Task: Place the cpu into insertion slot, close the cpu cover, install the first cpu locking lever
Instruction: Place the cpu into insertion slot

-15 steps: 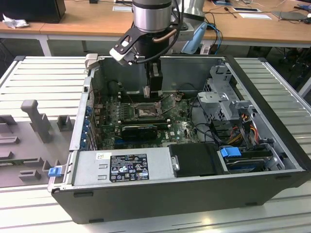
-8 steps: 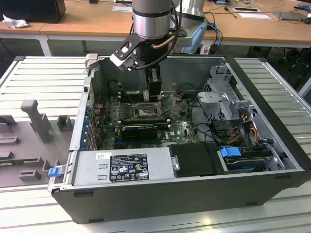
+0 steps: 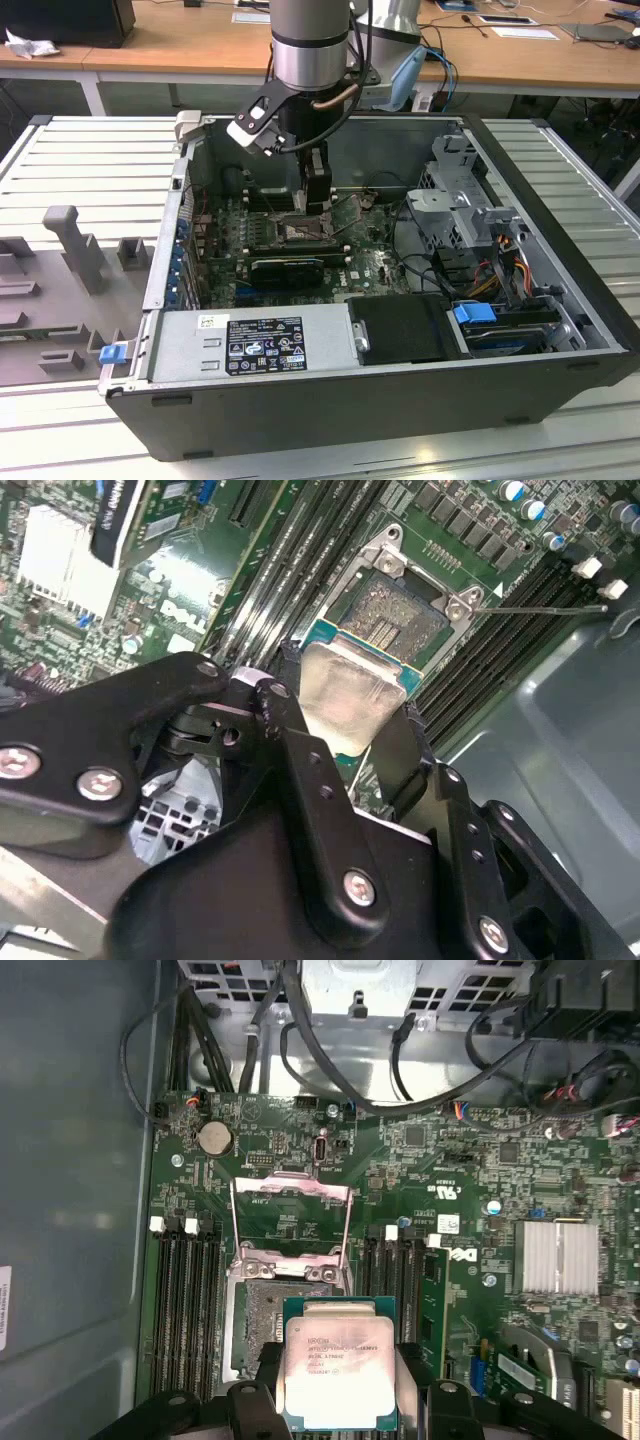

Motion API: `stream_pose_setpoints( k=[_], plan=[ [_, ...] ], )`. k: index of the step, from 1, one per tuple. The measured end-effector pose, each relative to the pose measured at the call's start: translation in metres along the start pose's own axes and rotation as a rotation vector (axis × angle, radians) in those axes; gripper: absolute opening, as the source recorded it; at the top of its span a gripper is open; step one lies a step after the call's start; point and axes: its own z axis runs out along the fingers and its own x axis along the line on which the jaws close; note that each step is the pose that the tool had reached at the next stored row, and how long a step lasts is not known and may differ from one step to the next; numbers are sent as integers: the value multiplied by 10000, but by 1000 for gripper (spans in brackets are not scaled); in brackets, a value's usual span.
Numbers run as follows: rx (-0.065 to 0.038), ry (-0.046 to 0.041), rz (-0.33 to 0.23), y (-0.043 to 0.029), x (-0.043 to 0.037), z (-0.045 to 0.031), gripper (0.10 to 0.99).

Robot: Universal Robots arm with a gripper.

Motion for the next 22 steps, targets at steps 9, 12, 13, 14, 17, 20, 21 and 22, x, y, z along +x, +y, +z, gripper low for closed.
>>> stream_pose_setpoints(
  k=[9,12,13,14,17,20,21,22],
  plan=[
    [-2,-7,125,-44,138,242,525],
    [-2,-8,125,-67,167,307,525],
    [-2,-9,129,-75,185,343,525],
    [-2,-10,156,-83,192,367,525],
    [-5,-23,342,-105,218,475,525],
    [-7,-27,419,-112,231,547,525],
    [-8,-34,505,-113,232,564,525],
    [-9,-41,610,-115,233,575,525]
  ],
)
